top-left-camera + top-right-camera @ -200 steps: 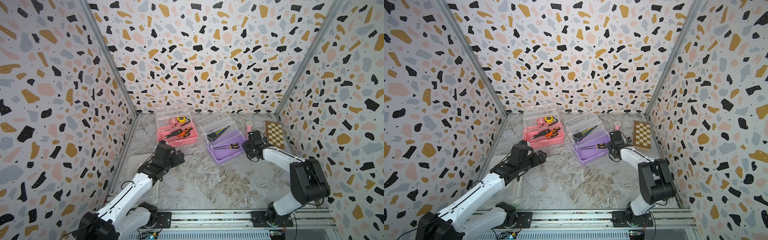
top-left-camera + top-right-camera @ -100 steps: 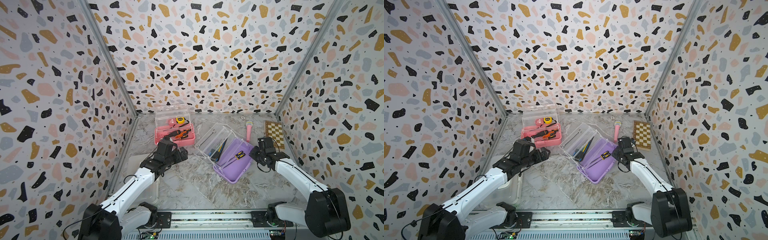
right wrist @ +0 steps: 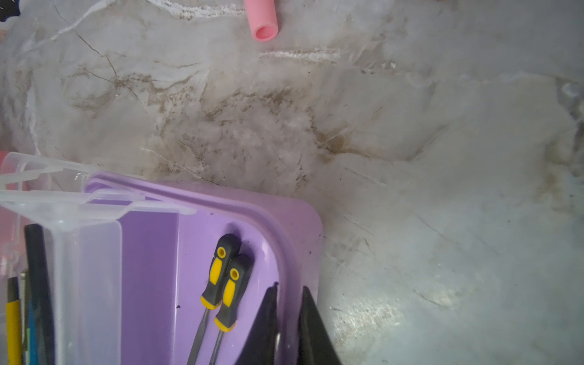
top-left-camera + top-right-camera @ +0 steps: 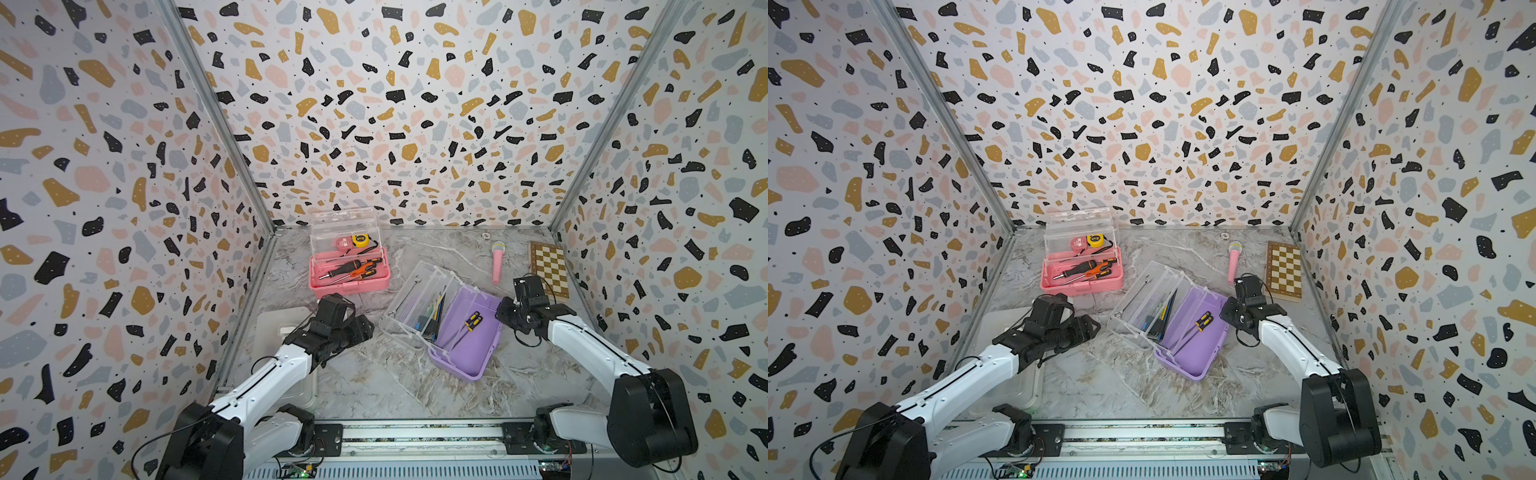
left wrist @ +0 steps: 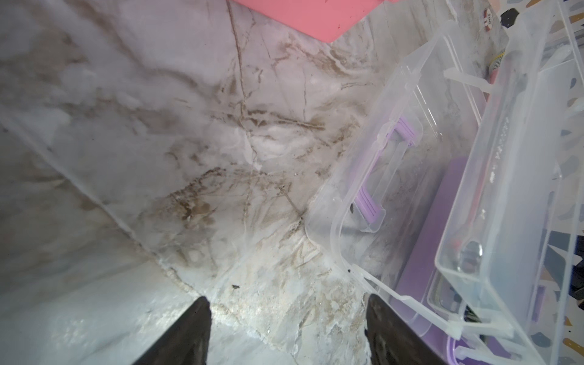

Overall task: Close toolboxes
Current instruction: Adjust the toolbox at the center of the board, then close the toolbox lid.

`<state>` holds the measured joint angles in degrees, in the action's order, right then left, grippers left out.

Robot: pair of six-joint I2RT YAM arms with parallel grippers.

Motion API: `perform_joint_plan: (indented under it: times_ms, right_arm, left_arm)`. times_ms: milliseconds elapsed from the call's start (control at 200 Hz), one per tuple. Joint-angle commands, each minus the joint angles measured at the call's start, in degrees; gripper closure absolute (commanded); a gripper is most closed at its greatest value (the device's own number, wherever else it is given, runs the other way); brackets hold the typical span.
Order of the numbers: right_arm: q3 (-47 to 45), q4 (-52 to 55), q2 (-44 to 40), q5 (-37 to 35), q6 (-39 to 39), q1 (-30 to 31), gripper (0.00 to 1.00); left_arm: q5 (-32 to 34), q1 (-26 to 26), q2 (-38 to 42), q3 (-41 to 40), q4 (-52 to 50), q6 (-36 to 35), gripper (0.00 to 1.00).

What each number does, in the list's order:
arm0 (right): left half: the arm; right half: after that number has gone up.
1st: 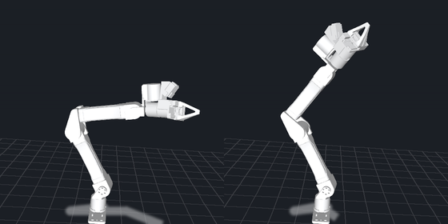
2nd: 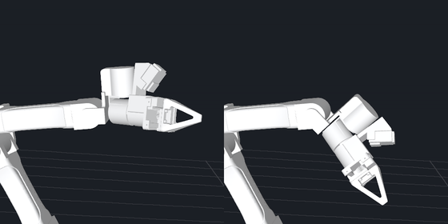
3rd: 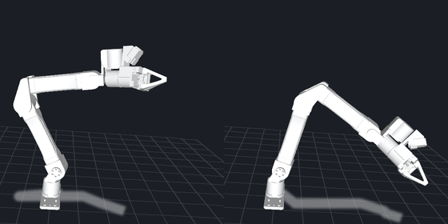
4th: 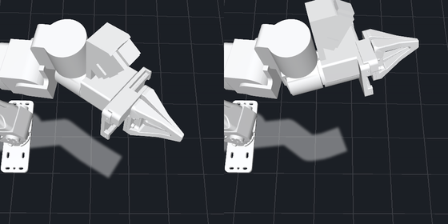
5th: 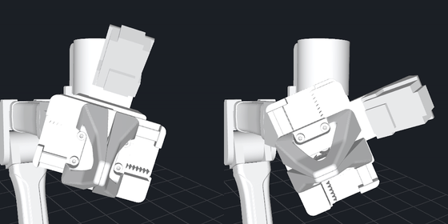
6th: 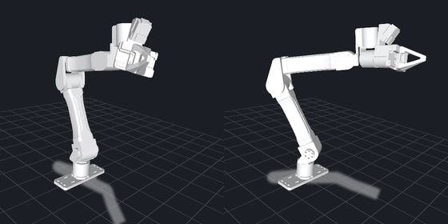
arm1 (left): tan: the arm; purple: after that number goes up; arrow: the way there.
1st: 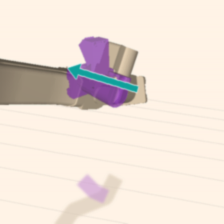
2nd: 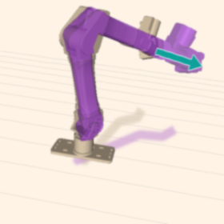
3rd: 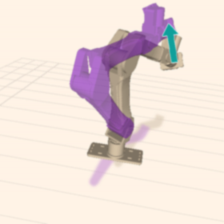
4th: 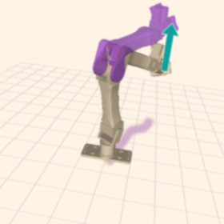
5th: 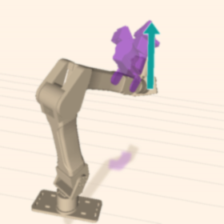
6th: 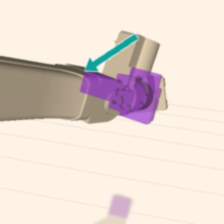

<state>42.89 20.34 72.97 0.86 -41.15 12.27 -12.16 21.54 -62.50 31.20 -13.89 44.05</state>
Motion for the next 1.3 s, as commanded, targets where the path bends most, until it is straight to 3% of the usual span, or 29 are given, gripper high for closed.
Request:
perform_joint_plan:
  times_ms: [0,90,421,701,836,956,1127,1292]
  right_arm:
    - [0.5,-2.0,-1.2,1.7,2.1,0.2,0.77]
    - [0.4,-1.9,-1.8,1.9,2.5,0.1,0.68]
    - [-0.2,-2.4,-1.2,2.3,3.9,-0.1,0.68]
    - [-1.1,-2.9,-0.8,2.3,4.6,-0.1,0.68]
    - [-1.8,-3.0,-0.7,2.5,5.0,-0.1,0.68]
    - [-2.7,-3.2,-1.6,2.8,4.8,-0.1,0.68]
    - [-3.8,-4.2,-3.1,8.0,4.3,-0.1,0.67]
    - [-4.9,-4.9,-3.3,10.7,3.8,-0.1,0.61]
  left_arm:
    - [-2.2,-0.2,-0.9,-0.9,4.7,1.0,0.28]
    - [-3.9,-0.2,-2.6,-0.9,8.4,2.3,0.3]
    - [-9.0,0.1,-12.8,1.4,19.0,4.6,0.45]
    - [-8.0,1.9,-18.5,3.4,19.7,3.0,0.48]
    - [-7.9,2.3,-21.6,4.9,19.9,2.5,0.54]
    - [-7.8,2.9,-23.8,6.5,18.8,1.4,0.62]
    - [-6.5,3.5,-25.1,8.3,16.4,-1.2,0.82]
    - [-1.1,5.5,-24.5,12.5,9.2,-7.0,1.0]
